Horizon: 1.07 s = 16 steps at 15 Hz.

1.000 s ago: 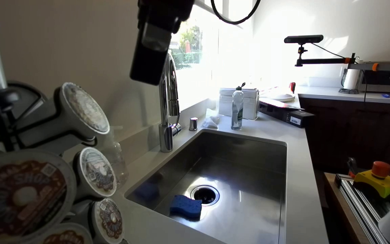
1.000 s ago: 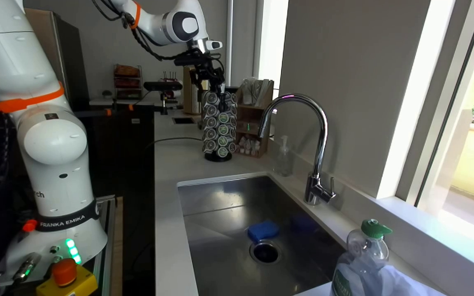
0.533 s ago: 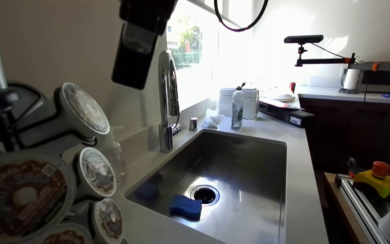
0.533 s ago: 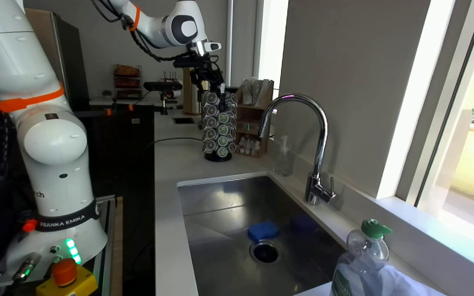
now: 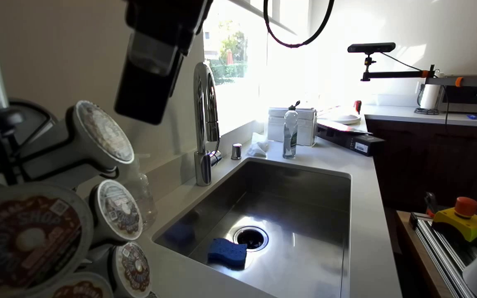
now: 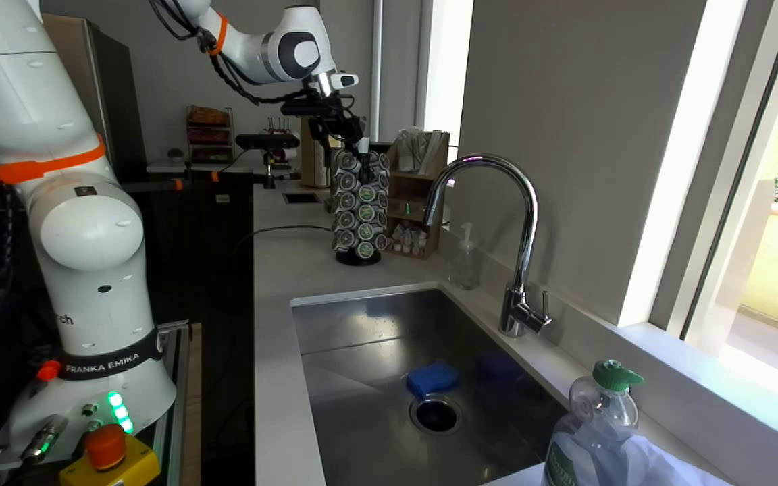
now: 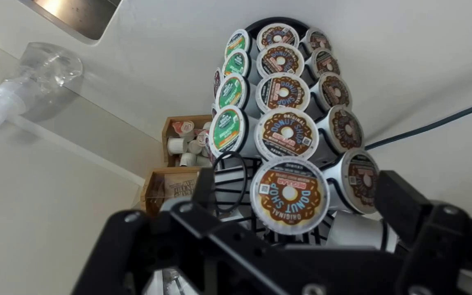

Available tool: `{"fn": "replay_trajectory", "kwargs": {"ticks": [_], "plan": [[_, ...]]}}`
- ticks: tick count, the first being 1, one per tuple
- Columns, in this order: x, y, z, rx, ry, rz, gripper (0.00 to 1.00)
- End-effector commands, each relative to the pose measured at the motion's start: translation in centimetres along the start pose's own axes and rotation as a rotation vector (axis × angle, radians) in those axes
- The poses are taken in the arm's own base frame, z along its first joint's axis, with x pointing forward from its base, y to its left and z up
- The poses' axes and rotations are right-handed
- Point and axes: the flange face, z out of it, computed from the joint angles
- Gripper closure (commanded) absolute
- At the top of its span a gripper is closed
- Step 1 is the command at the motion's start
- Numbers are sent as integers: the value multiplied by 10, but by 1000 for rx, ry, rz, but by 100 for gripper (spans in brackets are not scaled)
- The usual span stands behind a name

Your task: Pick up the object from the stand and put it on the counter

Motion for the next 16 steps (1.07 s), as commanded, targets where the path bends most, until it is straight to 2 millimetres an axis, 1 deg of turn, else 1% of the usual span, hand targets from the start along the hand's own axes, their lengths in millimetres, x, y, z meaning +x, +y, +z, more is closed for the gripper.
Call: {"fn": "replay_trajectory", "kwargs": {"ticks": [1, 4, 6, 7, 8, 9, 10, 12, 16], "plan": [[-4, -11, 11, 23, 23, 11, 0], [-4, -13, 16, 24, 37, 4, 0], [-4, -14, 18, 24, 52, -1, 4], [-3, -14, 19, 22, 60, -3, 5], [-3, -14, 19, 14, 70, -6, 8], [-3, -14, 20, 6, 77, -10, 7], [-2, -14, 20, 8, 84, -10, 9], [-2, -14, 21, 4, 94, -11, 11], [-3, -13, 23, -6, 101, -20, 11]]}}
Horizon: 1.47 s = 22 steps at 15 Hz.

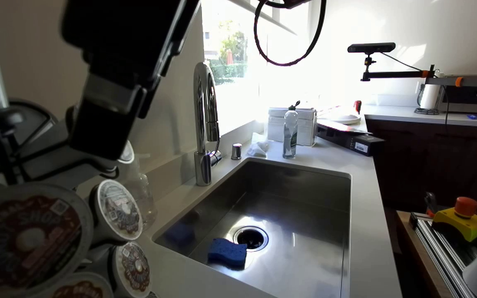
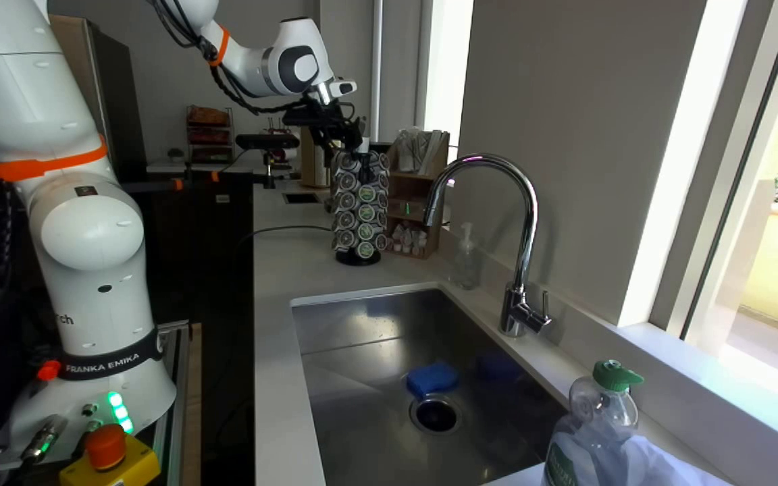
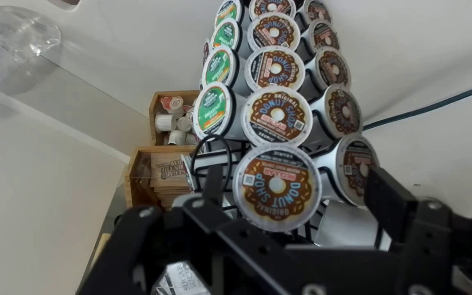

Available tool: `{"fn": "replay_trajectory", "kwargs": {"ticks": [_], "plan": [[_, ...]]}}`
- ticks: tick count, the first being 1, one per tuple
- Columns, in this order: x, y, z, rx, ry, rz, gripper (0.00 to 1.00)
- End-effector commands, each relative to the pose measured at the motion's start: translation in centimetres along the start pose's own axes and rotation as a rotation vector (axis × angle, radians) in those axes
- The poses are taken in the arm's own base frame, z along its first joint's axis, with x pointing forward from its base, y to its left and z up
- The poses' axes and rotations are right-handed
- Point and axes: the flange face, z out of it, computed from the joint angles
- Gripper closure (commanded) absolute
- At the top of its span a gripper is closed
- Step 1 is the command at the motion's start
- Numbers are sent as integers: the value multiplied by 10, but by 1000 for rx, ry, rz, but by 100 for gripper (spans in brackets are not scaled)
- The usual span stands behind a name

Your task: Pick up the object from the stand and put it on the counter

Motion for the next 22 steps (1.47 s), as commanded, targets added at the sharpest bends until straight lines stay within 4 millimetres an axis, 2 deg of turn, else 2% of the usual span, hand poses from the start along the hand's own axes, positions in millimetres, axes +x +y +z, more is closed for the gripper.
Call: {"fn": "replay_trajectory", "kwargs": {"ticks": [1, 4, 7, 9, 10, 12, 14, 16, 22], "plan": [[-5, -2, 6, -18, 21, 0, 10], [-4, 0, 7, -26, 39, -9, 9], [-4, 0, 9, -28, 55, -15, 12], [-4, 1, 10, -31, 60, -17, 22], [-5, 1, 11, -33, 63, -19, 37], [-5, 2, 13, -36, 67, -22, 42], [-5, 3, 14, -38, 69, -26, 50], [-5, 3, 14, -40, 69, -28, 47], [-5, 3, 12, -42, 71, -28, 56]]}}
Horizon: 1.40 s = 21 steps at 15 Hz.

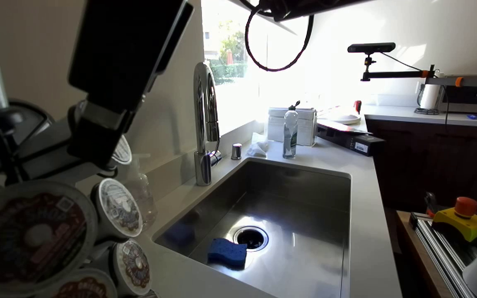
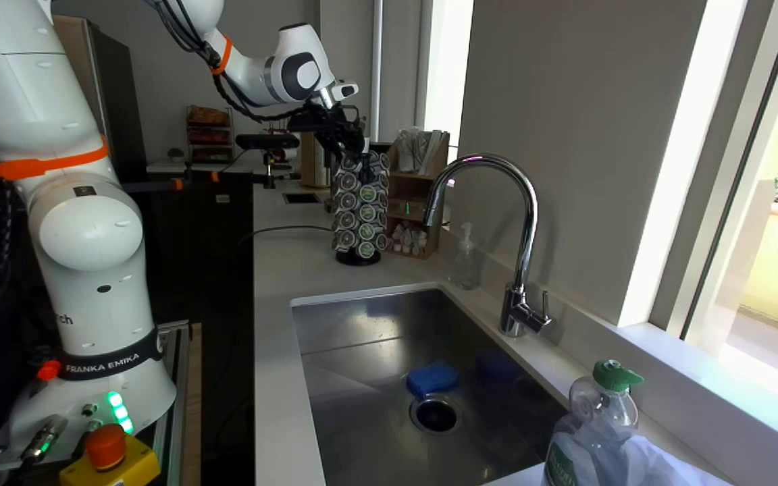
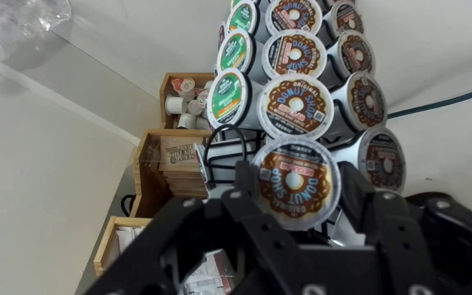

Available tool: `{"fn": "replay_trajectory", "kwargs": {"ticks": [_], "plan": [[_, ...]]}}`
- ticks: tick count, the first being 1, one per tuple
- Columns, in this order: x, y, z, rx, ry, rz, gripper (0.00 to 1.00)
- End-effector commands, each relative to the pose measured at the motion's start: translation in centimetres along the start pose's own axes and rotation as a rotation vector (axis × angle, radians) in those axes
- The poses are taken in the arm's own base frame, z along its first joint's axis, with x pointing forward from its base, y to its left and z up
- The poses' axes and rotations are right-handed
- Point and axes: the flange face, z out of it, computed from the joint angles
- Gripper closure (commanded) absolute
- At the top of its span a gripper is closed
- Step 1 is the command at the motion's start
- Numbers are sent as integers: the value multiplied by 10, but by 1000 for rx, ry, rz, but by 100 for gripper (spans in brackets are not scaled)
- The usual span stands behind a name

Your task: Pick up the object from the stand and put it on the counter

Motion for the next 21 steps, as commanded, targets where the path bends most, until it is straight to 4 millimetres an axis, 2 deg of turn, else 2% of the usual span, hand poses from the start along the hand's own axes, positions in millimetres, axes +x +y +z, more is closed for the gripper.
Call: {"fn": "replay_trajectory", "kwargs": {"ticks": [1, 4, 6, 21], "plan": [[-3, -1, 1, -15, 18, 5, 57], [-2, 3, -6, -25, 23, 5, 62], [-2, 4, -8, -27, 26, 6, 71], [0, 12, -17, 4, 23, -1, 71]]}}
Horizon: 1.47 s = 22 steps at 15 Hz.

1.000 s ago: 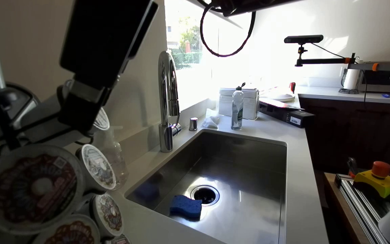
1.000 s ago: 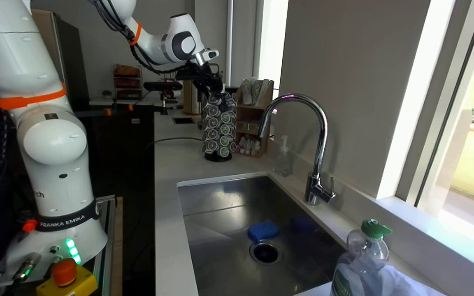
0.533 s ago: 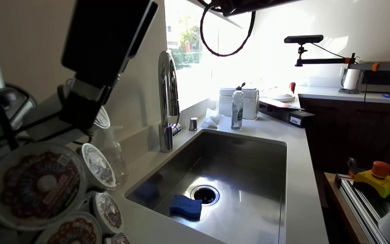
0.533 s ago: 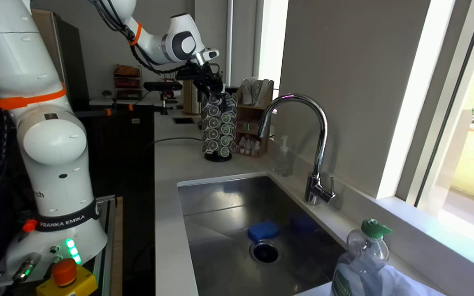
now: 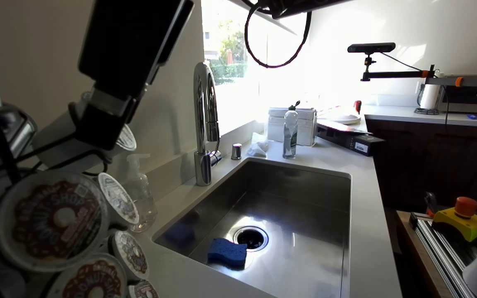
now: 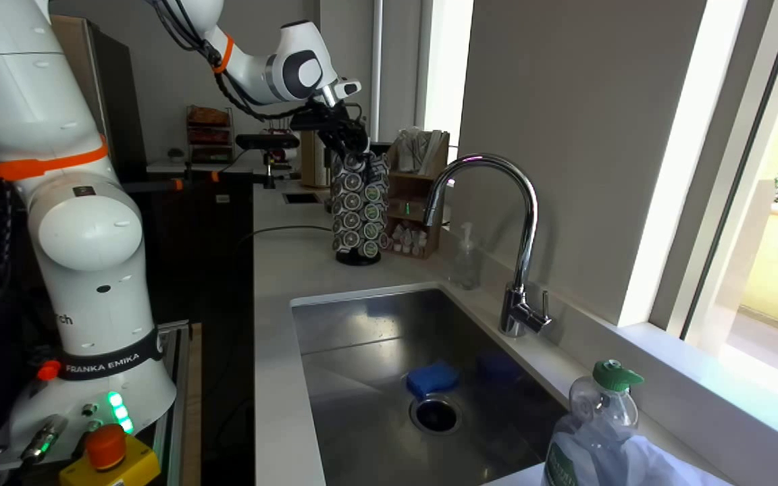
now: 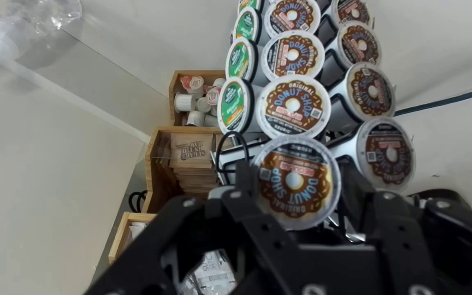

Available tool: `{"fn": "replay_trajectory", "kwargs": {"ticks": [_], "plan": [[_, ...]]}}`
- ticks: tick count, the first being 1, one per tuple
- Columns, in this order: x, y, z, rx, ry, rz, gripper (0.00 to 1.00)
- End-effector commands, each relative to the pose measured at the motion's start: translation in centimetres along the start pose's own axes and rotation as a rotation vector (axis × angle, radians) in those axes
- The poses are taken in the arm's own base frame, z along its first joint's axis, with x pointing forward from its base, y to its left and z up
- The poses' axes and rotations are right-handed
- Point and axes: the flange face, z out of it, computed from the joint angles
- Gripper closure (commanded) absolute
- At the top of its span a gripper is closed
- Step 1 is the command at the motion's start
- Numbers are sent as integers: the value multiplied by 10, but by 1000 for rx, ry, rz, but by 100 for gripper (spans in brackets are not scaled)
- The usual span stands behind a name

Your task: Pick up the object from the stand and put it on the counter

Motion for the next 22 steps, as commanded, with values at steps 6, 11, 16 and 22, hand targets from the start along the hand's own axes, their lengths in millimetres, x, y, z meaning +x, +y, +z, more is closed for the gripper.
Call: {"fn": "replay_trajectory", "kwargs": {"ticks": [6, 11, 16, 22], "plan": [[0, 5, -19, 25, 7, -14, 71], [-2, 6, -28, 22, -7, -10, 71], [-3, 13, -43, -4, -7, 1, 71], [-5, 22, -66, -38, 11, 28, 71]]}}
